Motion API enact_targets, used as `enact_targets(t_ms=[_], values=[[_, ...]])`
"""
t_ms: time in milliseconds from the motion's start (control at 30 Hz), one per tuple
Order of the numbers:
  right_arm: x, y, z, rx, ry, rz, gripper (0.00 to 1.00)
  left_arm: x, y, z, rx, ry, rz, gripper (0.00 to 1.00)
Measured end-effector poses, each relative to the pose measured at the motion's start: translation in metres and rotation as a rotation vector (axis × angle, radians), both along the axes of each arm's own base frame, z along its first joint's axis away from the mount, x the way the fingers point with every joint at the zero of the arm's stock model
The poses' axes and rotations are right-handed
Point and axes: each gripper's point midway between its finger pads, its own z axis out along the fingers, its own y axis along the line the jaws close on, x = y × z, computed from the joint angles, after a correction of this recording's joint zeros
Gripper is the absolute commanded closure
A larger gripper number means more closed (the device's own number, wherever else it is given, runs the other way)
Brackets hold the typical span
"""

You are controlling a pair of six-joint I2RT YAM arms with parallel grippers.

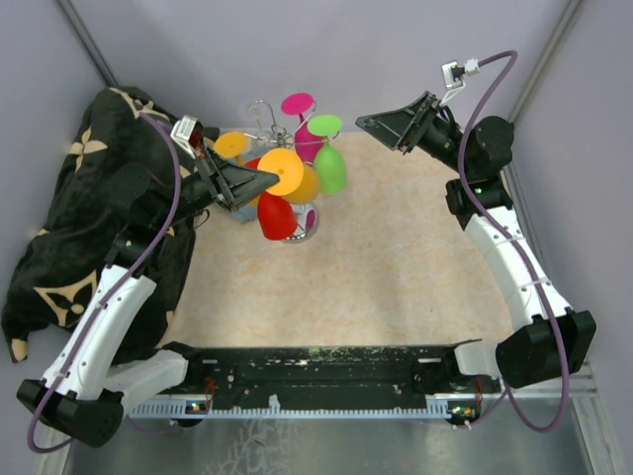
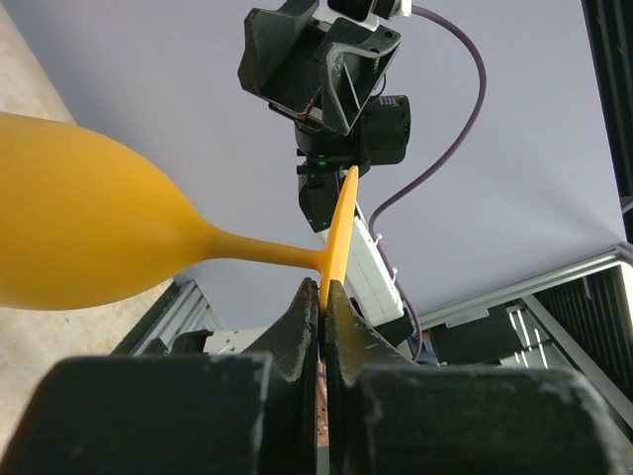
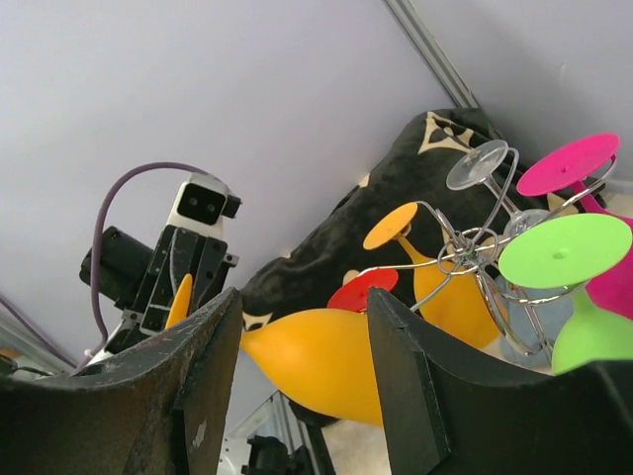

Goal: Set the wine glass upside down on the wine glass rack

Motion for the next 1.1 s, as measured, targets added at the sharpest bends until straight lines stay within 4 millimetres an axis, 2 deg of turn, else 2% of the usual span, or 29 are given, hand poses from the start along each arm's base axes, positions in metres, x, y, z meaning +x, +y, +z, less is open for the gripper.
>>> enact_targets(t_ms=[367, 667, 867, 1100], values=[[0.000, 0.000, -0.001, -0.001, 0.005, -0.001, 0.46, -0.004, -0.010, -0.001, 0.006, -0.006, -0.019, 1.00], [0.000, -0.001, 0.006, -0.004, -0.007, -0.008, 0.46, -0.023, -0.029, 0.002, 0.008, -0.011, -0.100, 1.00], [0.002, -0.003, 0.004, -0.009, -0.005, -0.017, 0.46, -0.020, -0.053, -0.023, 0.053, 0.076, -0.144, 1.00], [0.003, -0.005, 0.005, -0.018, -0.004, -0.024, 0.46, 0.000, -0.062, -0.046, 0.106, 0.131, -0.094, 1.00]])
